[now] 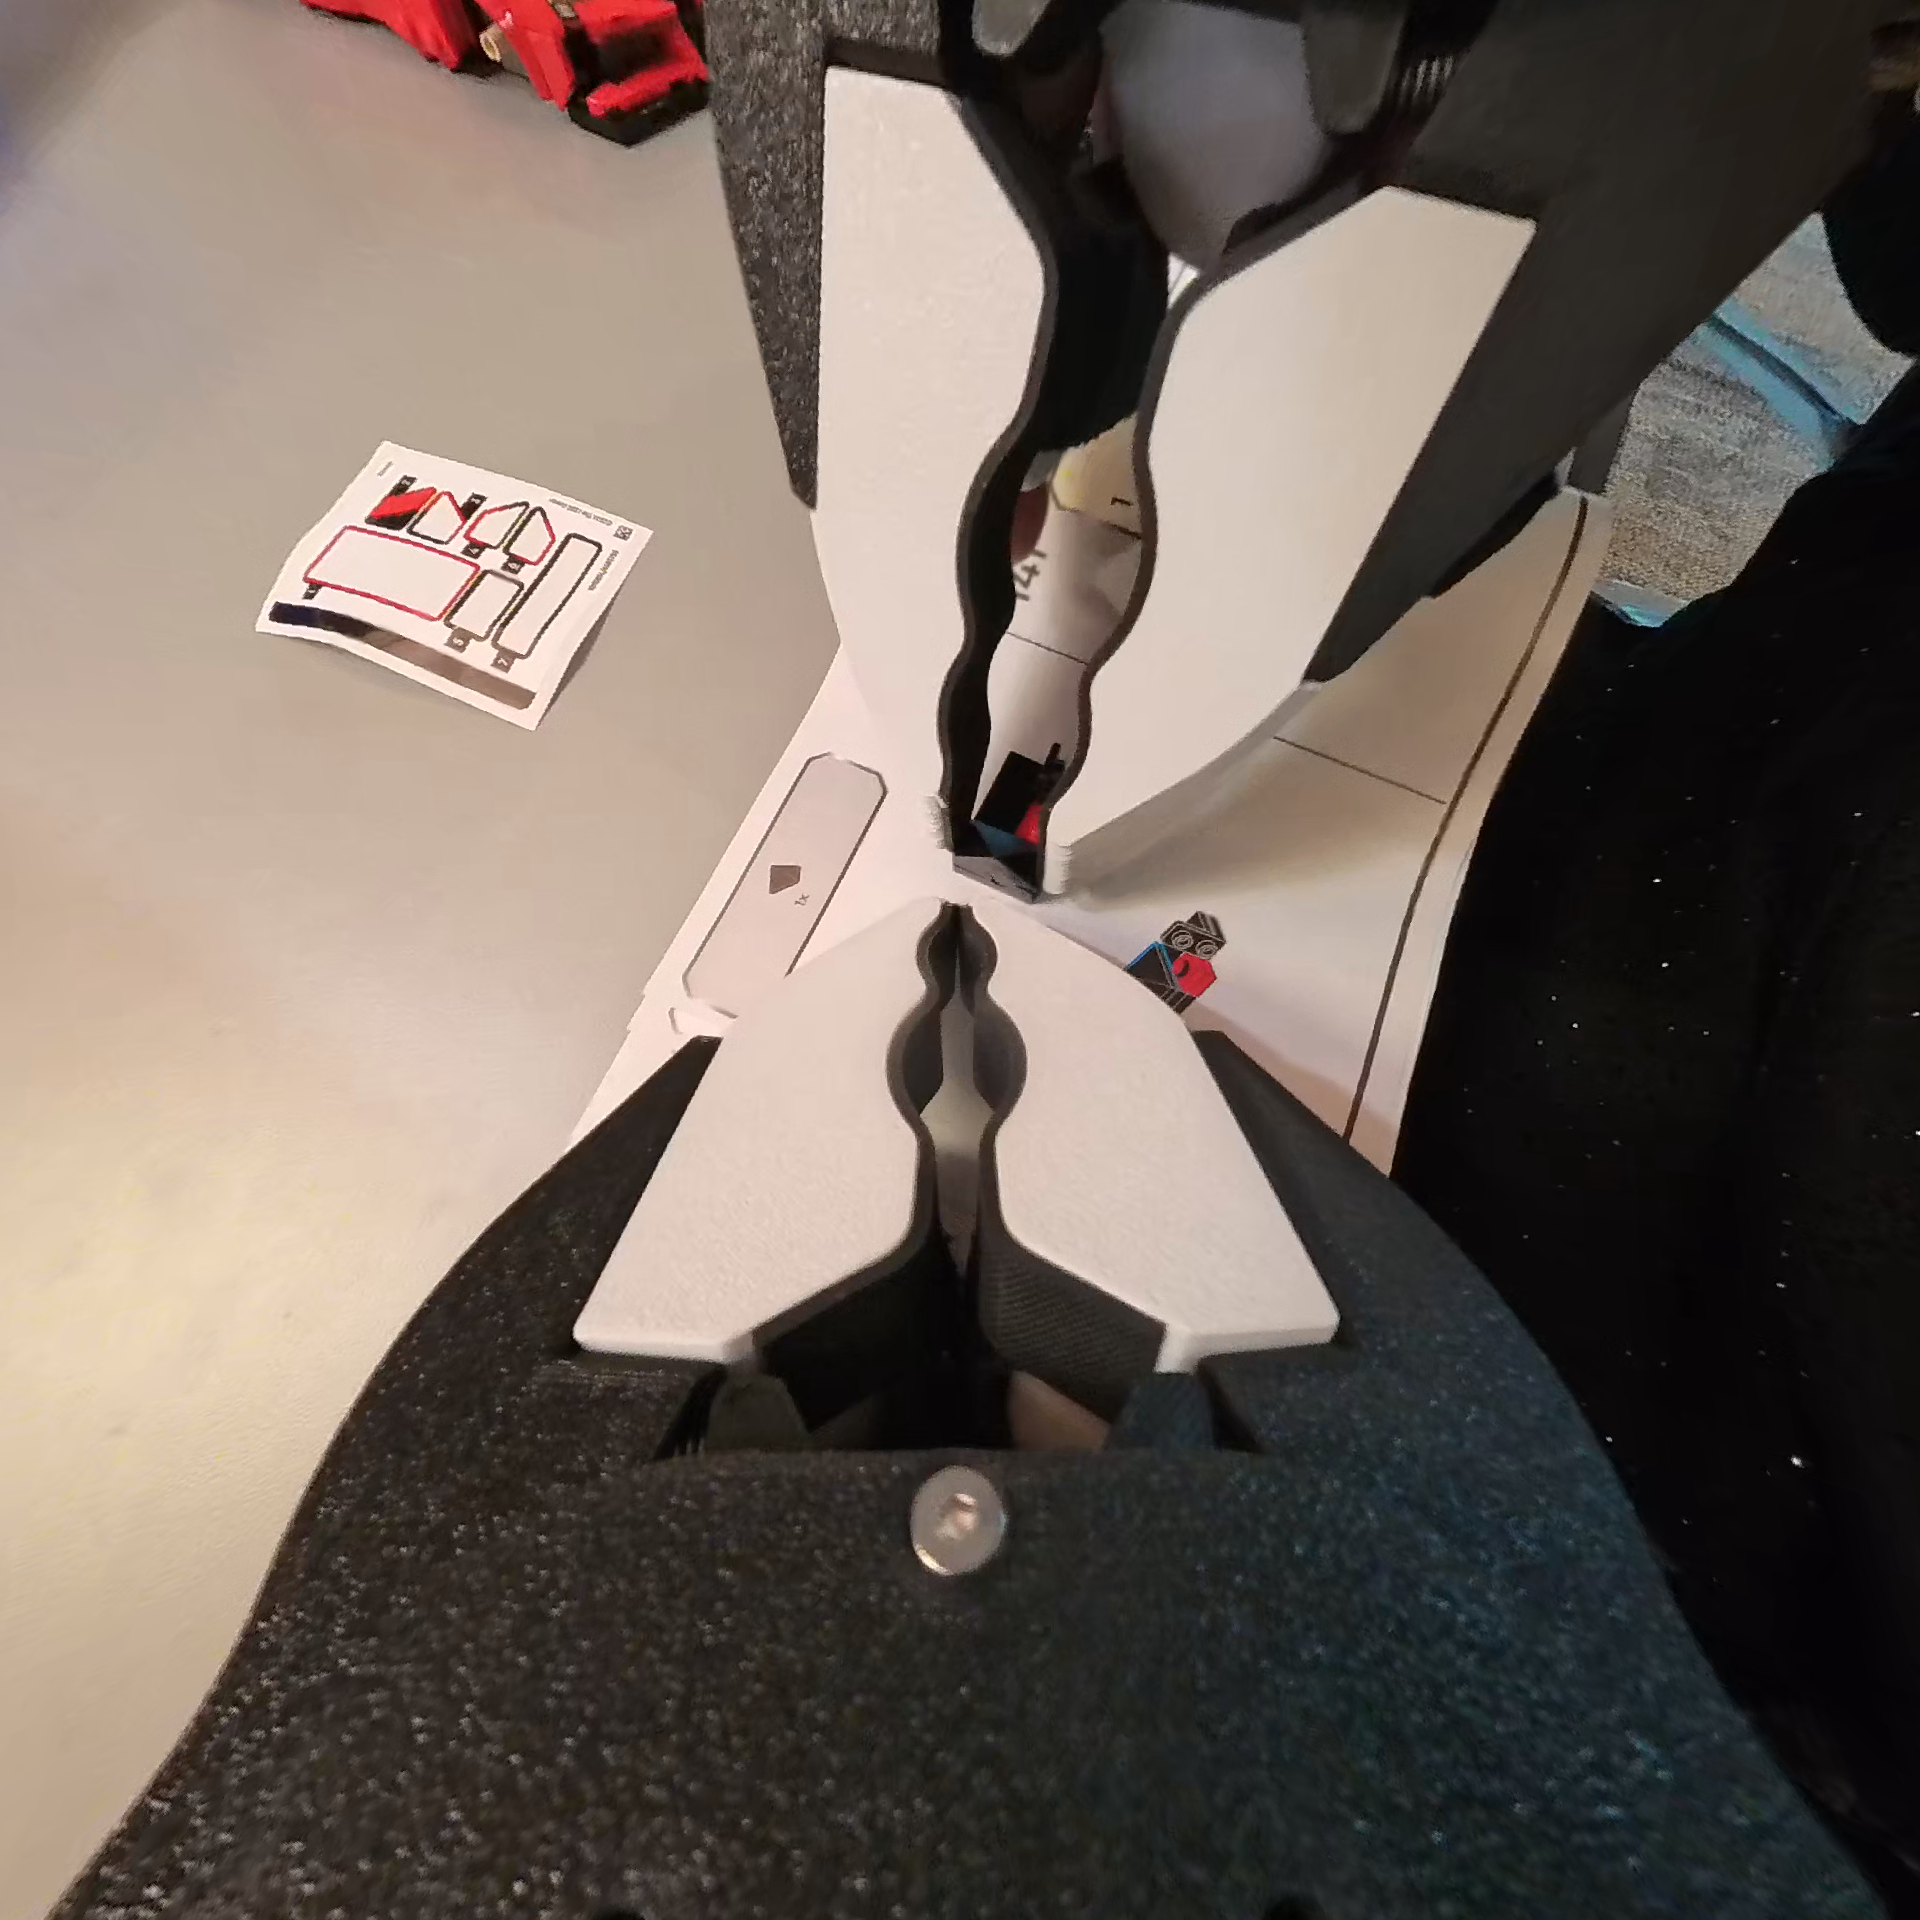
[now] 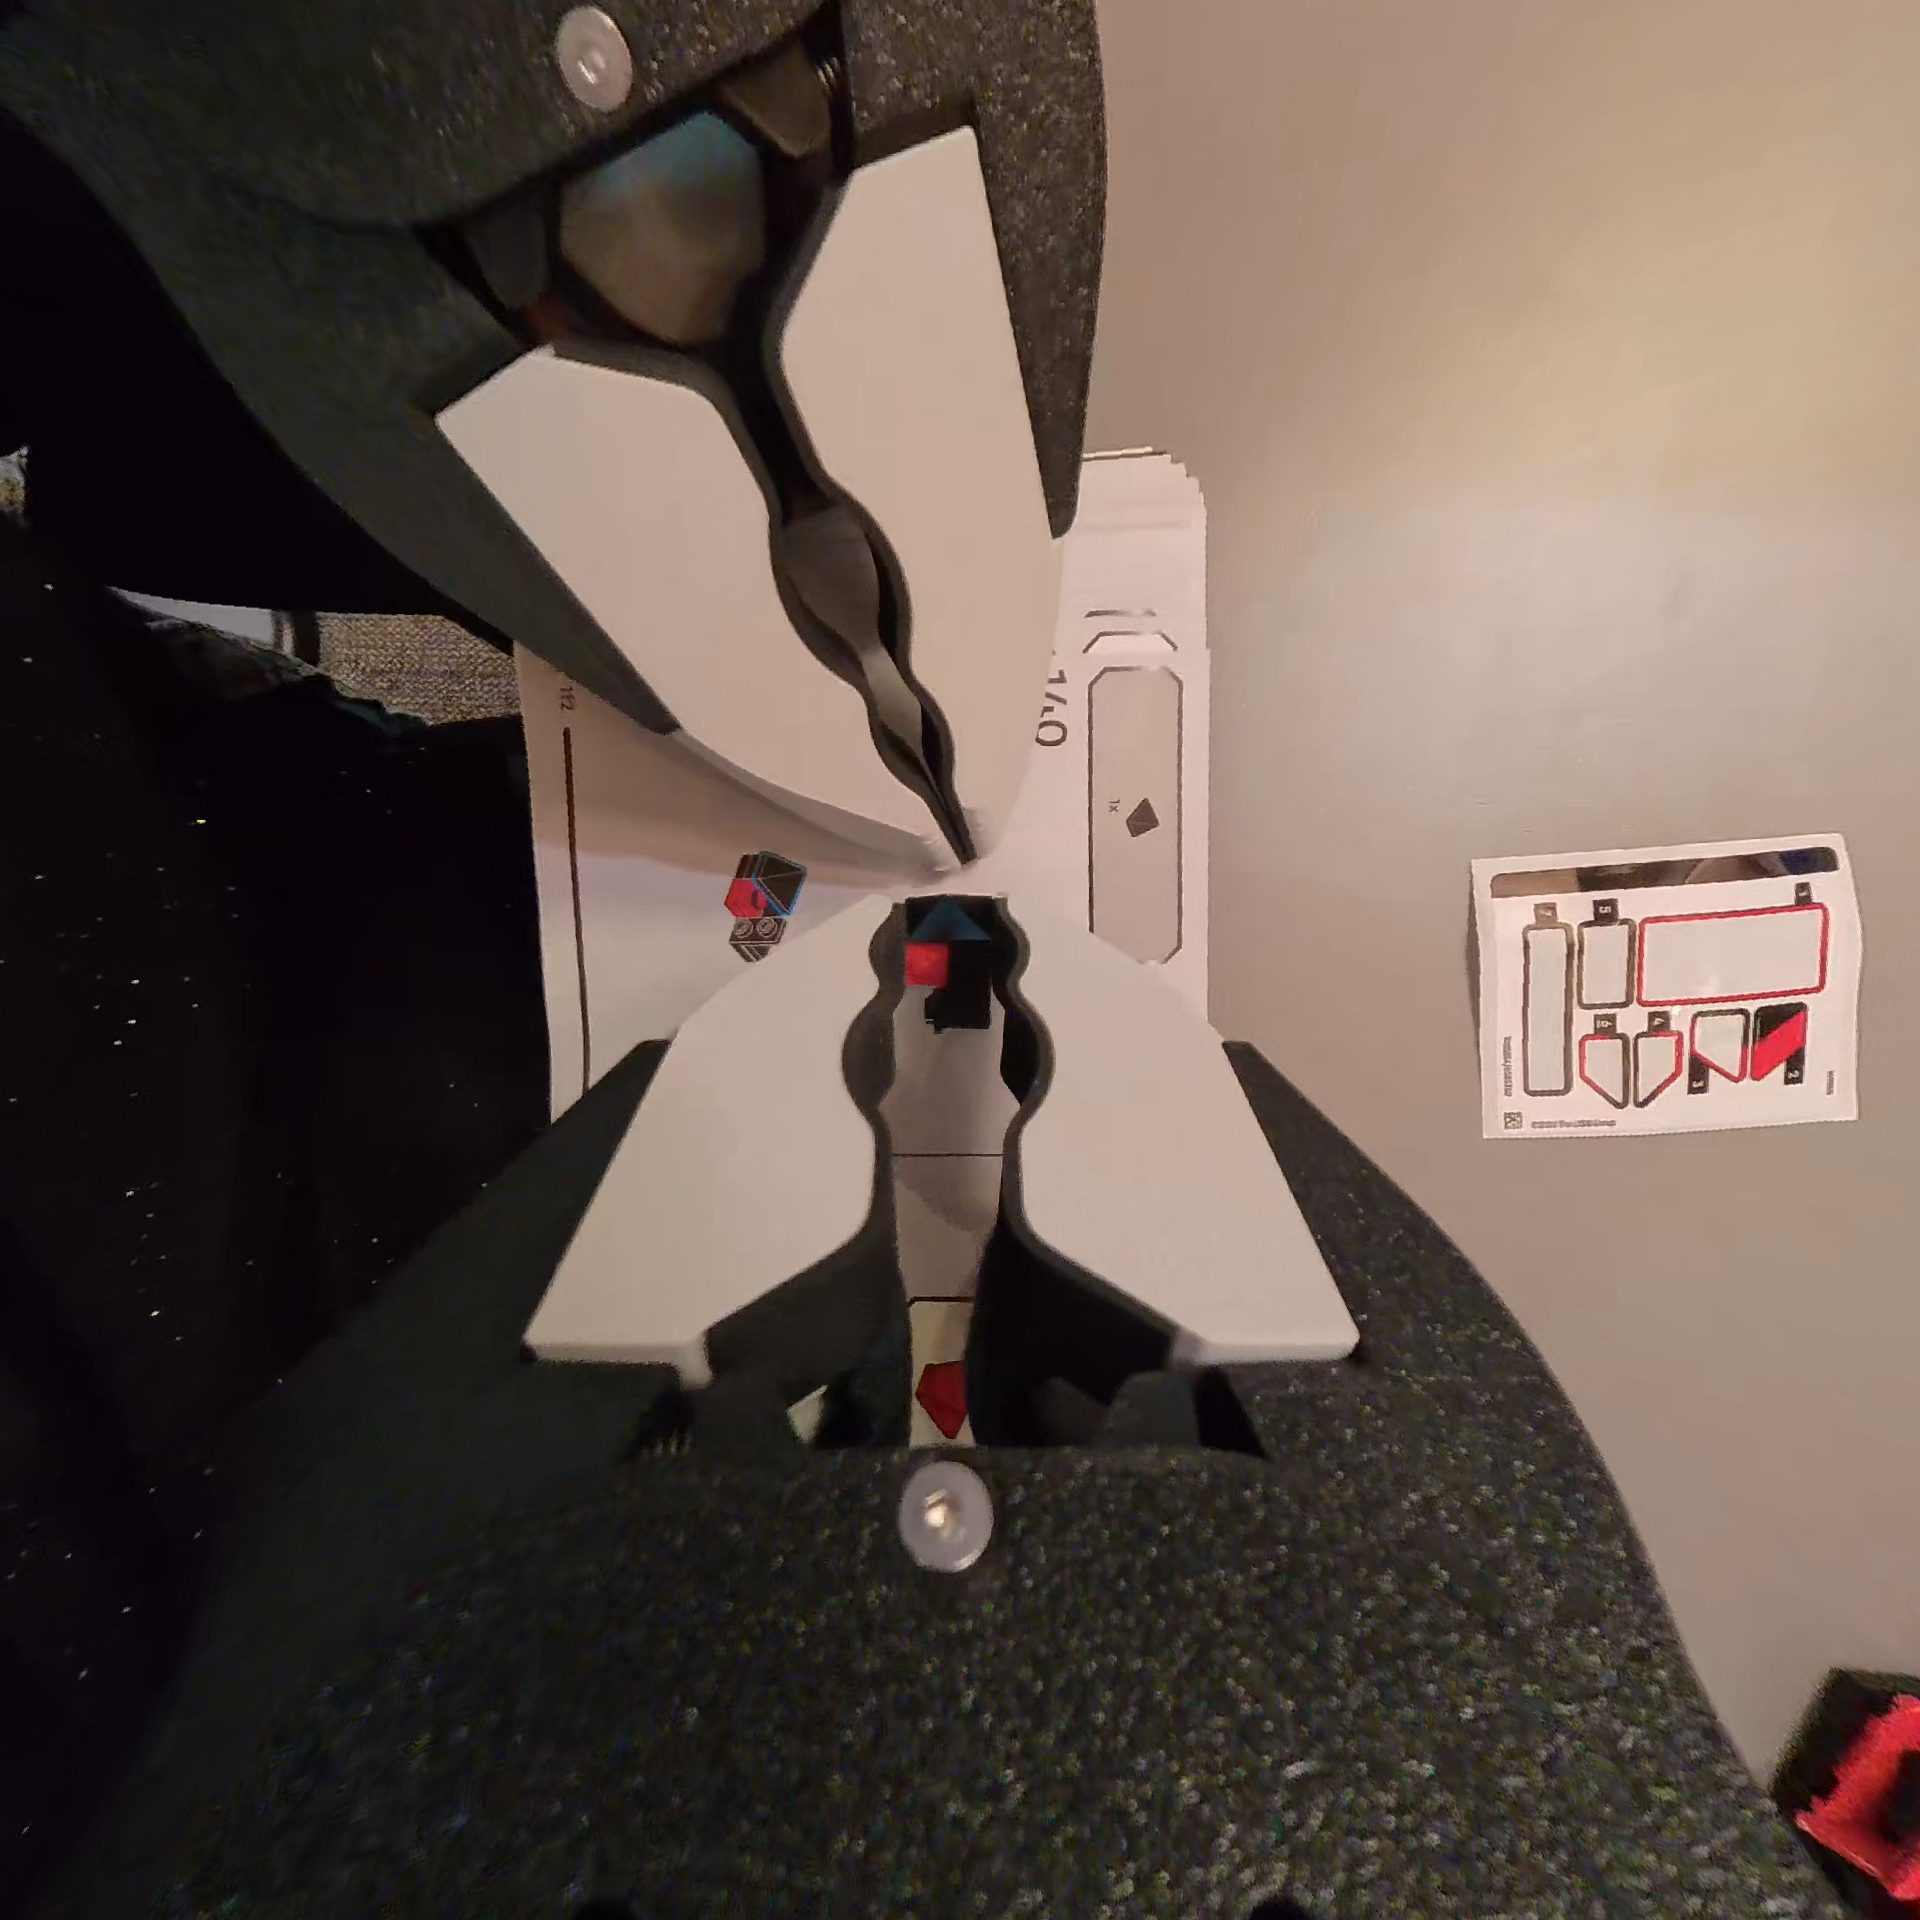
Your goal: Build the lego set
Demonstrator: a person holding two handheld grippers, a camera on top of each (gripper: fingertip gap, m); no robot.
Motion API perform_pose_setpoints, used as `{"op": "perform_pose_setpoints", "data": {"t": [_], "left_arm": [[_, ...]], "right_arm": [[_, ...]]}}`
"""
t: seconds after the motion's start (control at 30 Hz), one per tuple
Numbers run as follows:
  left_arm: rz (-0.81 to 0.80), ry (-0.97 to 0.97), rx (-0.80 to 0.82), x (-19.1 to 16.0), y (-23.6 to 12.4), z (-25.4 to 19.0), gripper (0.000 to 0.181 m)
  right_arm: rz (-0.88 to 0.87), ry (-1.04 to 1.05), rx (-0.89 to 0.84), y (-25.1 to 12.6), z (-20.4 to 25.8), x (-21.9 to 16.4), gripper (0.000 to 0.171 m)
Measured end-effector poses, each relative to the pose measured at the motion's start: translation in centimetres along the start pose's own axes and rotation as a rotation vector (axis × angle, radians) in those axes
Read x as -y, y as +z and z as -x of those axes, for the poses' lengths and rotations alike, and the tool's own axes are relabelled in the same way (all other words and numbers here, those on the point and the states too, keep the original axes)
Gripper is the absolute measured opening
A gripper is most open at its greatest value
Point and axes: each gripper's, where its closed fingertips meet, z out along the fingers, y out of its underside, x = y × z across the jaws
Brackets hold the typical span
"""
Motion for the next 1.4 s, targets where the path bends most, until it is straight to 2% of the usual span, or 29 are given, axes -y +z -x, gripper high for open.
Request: {"op": "perform_pose_setpoints", "data": {"t": [0.2,0.43,0.8,0.83,0.9,1.07,1.17,1.23,1.33,1.4], "left_arm": [[0.001,0.012,-0.018,0.1,0.3,-0.5,0.0],[-0.001,0.001,-0.023,0.1,0.2,-0.6,0.0],[-0.002,-0.006,-0.032,0.1,0.2,-0.6,0.0],[-0.003,-0.005,-0.031,0.1,0.2,-0.6,0.0],[-0.004,-0.001,-0.027,0.1,0.2,-0.6,0.0],[-0.005,-0.004,-0.028,0.1,0.2,-0.6,0.0],[-0.005,0.0,-0.024,0.1,0.2,-0.6,0.0],[-0.006,0.0,-0.024,0.1,0.2,-0.6,0.0],[-0.006,-0.008,-0.03,0.1,0.2,-0.6,0.0],[-0.007,-0.016,-0.036,0.1,0.2,-0.6,0.0]], "right_arm": [[-0.041,-0.008,-0.052,0.0,0.0,-0.1,0.015],[-0.007,-0.036,-0.084,0.0,0.0,-0.2,0.015],[0.023,-0.058,-0.067,0.1,0.0,-0.1,0.015],[0.018,-0.058,-0.06,0.1,0.0,-0.2,0.017],[0.028,-0.055,-0.046,0.3,0.1,-0.6,0.036],[-0.028,-0.022,-0.012,-0.2,0.3,-0.7,0.047],[-0.094,0.003,0.002,-2.3,0.8,-0.9,0.047],[-0.154,0.023,-0.009,-5.0,1.1,-1.7,0.04],[-0.174,0.065,-0.086,-9.6,0.5,-5.7,0.029],[-0.103,0.057,-0.081,-11.3,0.9,-10.1,0.026]]}}
